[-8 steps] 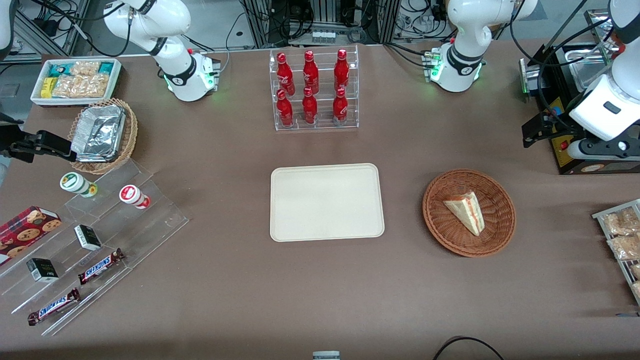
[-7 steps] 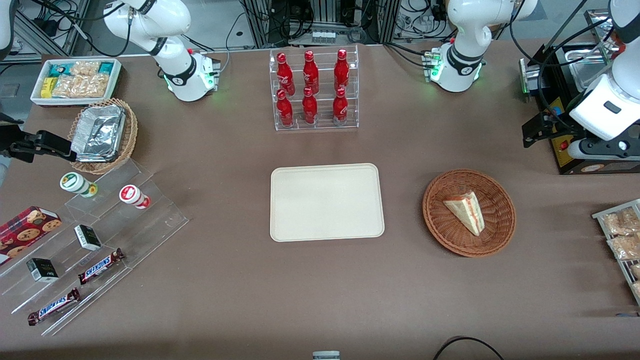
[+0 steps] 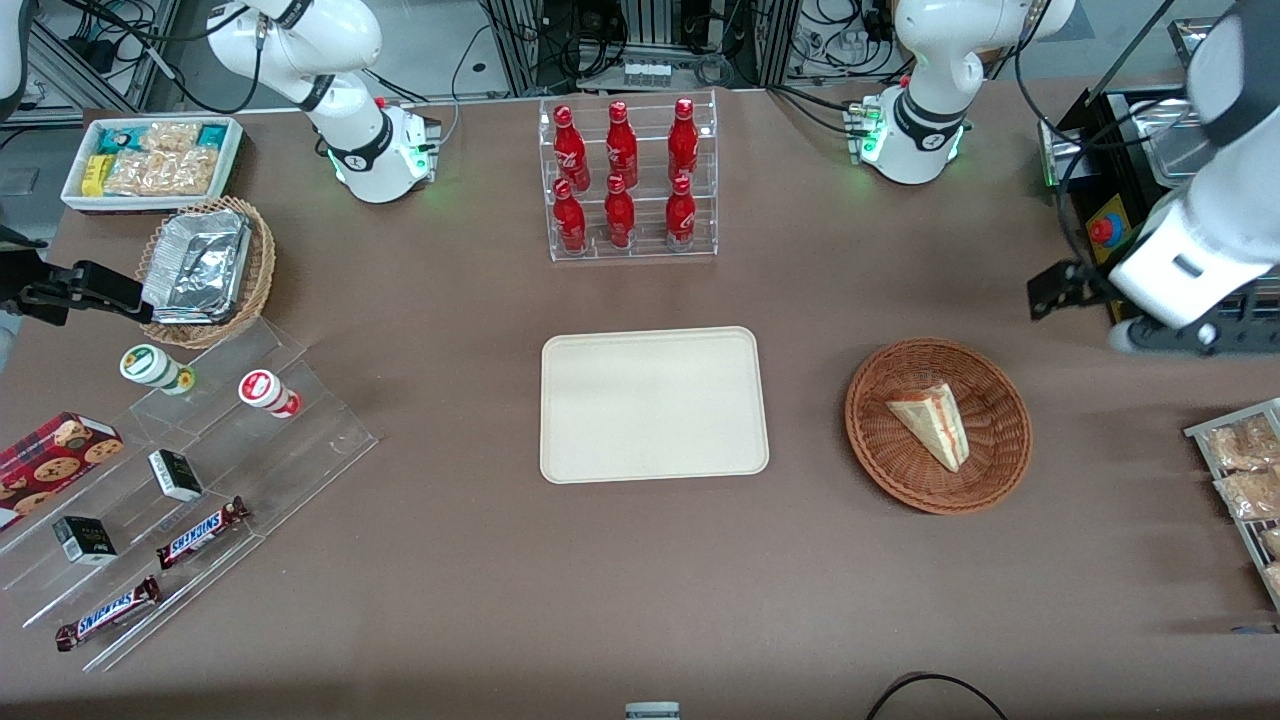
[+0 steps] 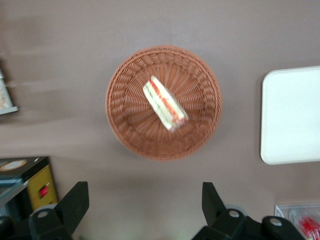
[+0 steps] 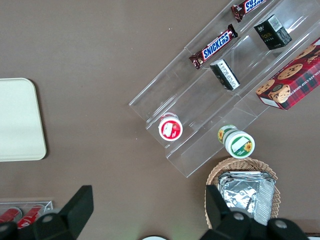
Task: Place sandwich from basket to tray
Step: 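Move the left gripper down over the sandwich in the wicker basket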
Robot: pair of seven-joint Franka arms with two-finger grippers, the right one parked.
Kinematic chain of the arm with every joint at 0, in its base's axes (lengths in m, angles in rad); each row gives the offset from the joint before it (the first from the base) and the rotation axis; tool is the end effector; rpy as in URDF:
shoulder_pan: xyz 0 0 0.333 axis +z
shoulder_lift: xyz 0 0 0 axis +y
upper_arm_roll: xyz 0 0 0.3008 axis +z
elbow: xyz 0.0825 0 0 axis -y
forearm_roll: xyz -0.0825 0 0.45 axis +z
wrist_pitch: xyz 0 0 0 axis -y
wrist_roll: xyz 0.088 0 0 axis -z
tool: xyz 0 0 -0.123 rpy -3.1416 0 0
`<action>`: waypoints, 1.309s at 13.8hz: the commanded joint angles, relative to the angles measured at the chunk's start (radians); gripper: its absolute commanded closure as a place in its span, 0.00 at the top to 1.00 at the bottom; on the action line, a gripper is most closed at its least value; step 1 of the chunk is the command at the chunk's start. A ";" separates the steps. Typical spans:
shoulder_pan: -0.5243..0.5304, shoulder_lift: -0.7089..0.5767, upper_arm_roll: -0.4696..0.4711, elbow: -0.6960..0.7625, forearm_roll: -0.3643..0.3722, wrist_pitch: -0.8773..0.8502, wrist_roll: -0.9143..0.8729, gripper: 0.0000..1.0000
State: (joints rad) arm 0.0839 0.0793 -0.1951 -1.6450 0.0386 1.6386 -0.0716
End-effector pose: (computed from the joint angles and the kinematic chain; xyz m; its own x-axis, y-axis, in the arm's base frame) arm 0.6372 -0.0635 0.5099 0.9957 -0.0425 -0.0823 -0.0450 -0.9986 -0.0287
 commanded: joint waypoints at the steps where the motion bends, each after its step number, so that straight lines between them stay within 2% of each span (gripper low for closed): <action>1: -0.003 -0.018 -0.007 -0.140 0.014 0.139 -0.142 1.00; 5: -0.036 -0.032 -0.020 -0.368 0.015 0.463 -0.547 1.00; 8: -0.036 -0.046 -0.020 -0.475 0.015 0.584 -0.666 1.00; 14: -0.035 -0.009 -0.018 -0.598 0.015 0.788 -0.691 1.00; 18: -0.032 0.057 -0.017 -0.599 0.075 0.822 -0.689 1.00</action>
State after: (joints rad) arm 0.0472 0.1151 -0.2119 -2.2382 0.0827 2.4249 -0.7368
